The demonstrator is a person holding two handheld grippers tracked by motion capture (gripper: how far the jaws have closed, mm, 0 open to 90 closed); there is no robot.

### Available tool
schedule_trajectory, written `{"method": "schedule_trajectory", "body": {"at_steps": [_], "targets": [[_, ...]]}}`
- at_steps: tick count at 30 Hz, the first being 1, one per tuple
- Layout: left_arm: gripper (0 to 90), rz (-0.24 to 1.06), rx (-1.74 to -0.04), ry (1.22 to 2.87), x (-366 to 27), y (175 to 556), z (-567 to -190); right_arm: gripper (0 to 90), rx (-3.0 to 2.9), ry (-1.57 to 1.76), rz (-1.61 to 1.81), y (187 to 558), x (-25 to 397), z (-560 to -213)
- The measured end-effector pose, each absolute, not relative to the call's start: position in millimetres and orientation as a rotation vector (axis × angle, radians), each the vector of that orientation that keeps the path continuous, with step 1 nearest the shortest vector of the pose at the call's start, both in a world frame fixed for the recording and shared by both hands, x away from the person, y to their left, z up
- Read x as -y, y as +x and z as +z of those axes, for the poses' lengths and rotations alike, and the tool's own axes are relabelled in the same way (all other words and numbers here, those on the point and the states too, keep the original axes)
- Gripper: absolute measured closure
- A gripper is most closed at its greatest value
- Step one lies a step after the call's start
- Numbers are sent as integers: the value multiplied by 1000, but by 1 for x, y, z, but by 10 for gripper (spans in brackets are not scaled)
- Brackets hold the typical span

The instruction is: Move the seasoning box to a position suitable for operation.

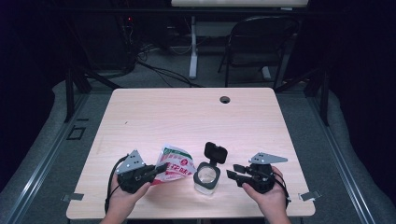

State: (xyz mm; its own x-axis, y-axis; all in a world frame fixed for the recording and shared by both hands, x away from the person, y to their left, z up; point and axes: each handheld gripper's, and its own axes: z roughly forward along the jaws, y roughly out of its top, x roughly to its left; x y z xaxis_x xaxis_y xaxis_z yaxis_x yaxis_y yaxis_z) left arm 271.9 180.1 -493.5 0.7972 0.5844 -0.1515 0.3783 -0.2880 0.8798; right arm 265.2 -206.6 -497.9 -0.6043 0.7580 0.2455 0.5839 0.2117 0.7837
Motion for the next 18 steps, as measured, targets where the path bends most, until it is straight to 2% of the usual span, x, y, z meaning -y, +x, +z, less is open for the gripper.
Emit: {"method": "schedule_trajectory", "body": {"at_steps": [6, 18], "targets": [[900, 232, -736, 1903, -183, 272, -495, 575, -2293, 1192, 1395, 259, 197, -481], [900, 233, -730, 1911, -180, 270, -495, 576, -2361, 1119, 1387, 261, 174, -469]]}}
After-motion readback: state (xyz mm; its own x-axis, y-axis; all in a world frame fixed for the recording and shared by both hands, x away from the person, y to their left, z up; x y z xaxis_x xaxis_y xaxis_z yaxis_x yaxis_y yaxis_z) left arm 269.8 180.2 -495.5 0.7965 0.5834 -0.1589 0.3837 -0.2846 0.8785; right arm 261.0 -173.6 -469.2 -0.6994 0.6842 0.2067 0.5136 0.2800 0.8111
